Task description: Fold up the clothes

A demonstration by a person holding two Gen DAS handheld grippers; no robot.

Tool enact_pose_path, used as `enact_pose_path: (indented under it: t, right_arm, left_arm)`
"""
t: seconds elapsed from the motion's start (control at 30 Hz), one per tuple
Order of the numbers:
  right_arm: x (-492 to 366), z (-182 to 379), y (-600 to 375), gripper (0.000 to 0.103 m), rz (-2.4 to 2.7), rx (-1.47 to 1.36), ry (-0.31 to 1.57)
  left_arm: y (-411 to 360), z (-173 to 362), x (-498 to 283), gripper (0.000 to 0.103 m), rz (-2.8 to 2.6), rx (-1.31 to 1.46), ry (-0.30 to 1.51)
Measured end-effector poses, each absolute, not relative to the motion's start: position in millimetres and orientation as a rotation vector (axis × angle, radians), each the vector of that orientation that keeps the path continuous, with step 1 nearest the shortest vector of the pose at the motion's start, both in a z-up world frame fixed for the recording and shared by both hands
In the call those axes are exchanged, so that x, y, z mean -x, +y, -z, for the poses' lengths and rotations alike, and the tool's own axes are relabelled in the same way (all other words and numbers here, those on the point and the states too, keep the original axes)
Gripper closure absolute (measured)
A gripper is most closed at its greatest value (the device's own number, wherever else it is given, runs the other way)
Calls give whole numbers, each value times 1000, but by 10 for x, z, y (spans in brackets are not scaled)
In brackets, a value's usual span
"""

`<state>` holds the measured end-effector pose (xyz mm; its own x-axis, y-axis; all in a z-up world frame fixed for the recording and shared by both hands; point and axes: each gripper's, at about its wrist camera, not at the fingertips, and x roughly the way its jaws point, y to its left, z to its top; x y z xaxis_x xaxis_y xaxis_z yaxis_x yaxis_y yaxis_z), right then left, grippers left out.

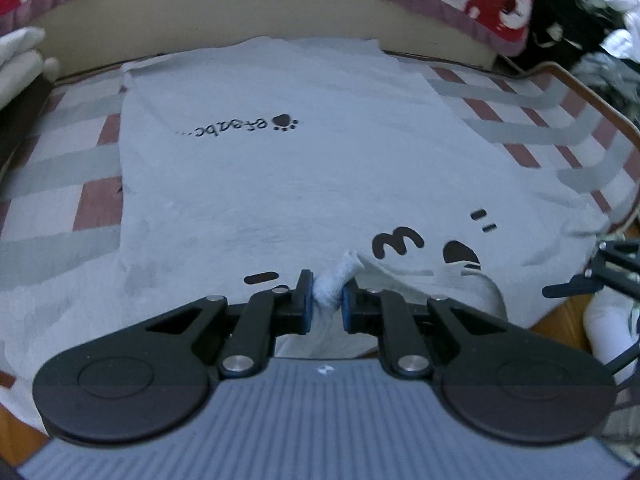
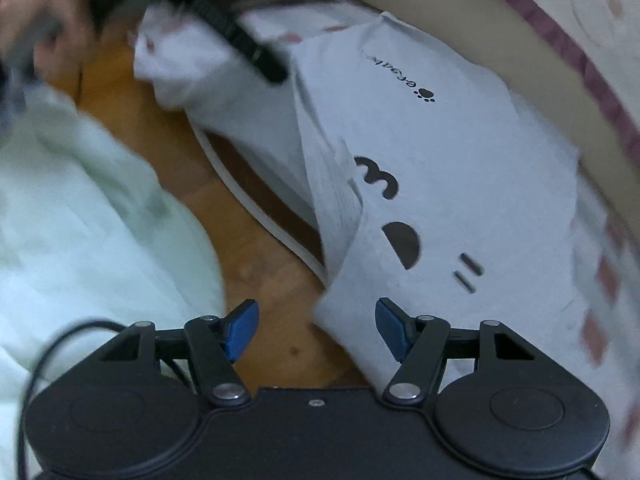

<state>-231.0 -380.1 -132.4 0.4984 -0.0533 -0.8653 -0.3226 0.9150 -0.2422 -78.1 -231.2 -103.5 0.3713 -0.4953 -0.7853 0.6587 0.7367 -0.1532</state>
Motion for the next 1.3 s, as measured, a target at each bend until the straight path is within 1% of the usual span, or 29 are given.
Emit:
enact_pose_path:
  t: [0.1, 0.17, 0.2, 0.23, 0.27, 0.3, 0.33, 0.4, 0.53, 0.63, 0.7, 0.8, 0.97, 1.07, 1.17, 1.3]
  right_arm:
    - [2251, 1541, -3760, 34, -26, 570, 1116]
    - [2203, 1680, -3791, 45, 58, 633, 1172]
    - [2195, 1727, -3828, 58, 80, 644, 1179]
    - [2203, 1730, -3881, 69, 84, 621, 1167]
    - [2217, 1704, -3943, 73, 79, 571, 1149]
    - [2231, 1678, -4005, 96, 73, 522, 1131]
    - [2242, 1636, -4058, 103, 80, 476, 1107]
    - [2293, 1535, -4128, 103, 98, 424, 1059]
    - [2397, 1406, -4209, 103, 145, 444, 994]
    - [2370, 1258, -4301, 103, 199, 449, 952]
    - [2267, 1072, -4404, 103, 239, 401, 923]
    - [2054, 773, -4587, 103, 270, 270, 918]
    - [1795, 454, -4753, 103, 331, 180, 922]
    - [1735, 385, -4717, 103, 363, 160, 907]
    - [1665, 412, -4583, 103, 359, 196, 919]
    - [1581, 554, -4531, 103, 337, 250, 927]
  left_arm:
    - [-2317, 1002, 772, 89, 727, -197, 909]
    - [-2309, 959, 762, 89, 711, -205, 883]
    - [-2295, 946, 750, 89, 704, -211, 873]
    - [-2288, 947, 740, 89, 700, -213, 870]
    - [-2282, 951, 729, 89, 696, -214, 869]
    - [-2277, 956, 719, 89, 692, -214, 868]
    - [-2280, 975, 713, 89, 687, -215, 874]
    - [-2301, 1000, 726, 89, 682, -234, 873]
    - [-2304, 985, 721, 89, 690, -230, 874]
    - [-2282, 870, 708, 89, 697, -203, 855]
    - [-2309, 773, 727, 89, 677, -237, 855]
    - [-2362, 658, 745, 89, 645, -291, 847]
    - [-2283, 608, 638, 89, 656, -173, 828]
    - [-2242, 567, 618, 89, 647, -155, 806]
    - [-2236, 567, 612, 89, 637, -178, 789]
    - [-2234, 775, 485, 89, 653, -154, 836]
